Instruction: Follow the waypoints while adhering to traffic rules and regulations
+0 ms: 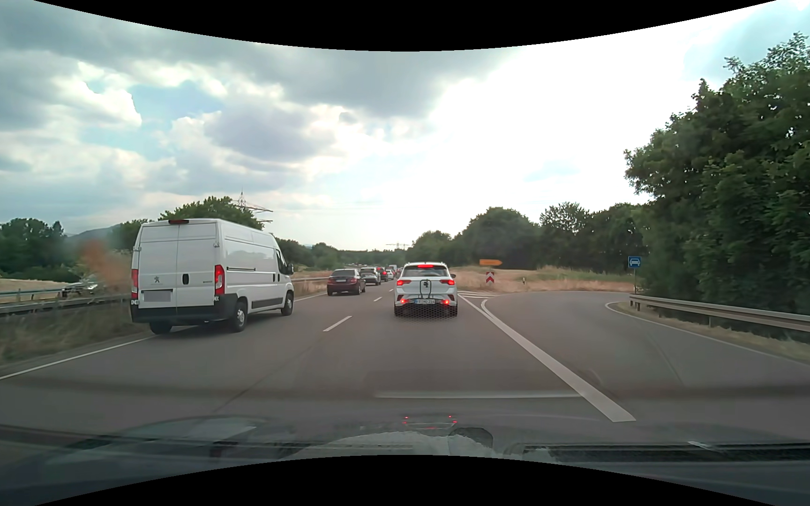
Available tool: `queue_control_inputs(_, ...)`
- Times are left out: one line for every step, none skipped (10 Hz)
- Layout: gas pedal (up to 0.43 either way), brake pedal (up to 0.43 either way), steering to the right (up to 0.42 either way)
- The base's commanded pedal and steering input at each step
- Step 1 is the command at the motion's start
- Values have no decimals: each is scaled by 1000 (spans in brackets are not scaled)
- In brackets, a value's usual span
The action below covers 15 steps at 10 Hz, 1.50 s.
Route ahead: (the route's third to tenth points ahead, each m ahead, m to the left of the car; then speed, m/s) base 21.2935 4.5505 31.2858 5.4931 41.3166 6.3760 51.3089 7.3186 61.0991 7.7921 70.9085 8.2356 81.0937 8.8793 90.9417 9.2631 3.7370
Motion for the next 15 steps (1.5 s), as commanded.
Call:
queue_control_inputs(0, 0, 0)
queue_control_inputs(0, 0, 0)
queue_control_inputs(0, 0, 0)
queue_control_inputs(0, 0, 0)
queue_control_inputs(0, 0, 0)
queue_control_inputs(0, 0, 0)
queue_control_inputs(0, 0, 0)
queue_control_inputs(0, 0, 0)
queue_control_inputs(0, 24, 0)
queue_control_inputs(0, 55, 0)
queue_control_inputs(0, 73, 0)
queue_control_inputs(0, 104, -1)
queue_control_inputs(0, 116, -1)
queue_control_inputs(0, 116, -1)
queue_control_inputs(0, 116, -1)
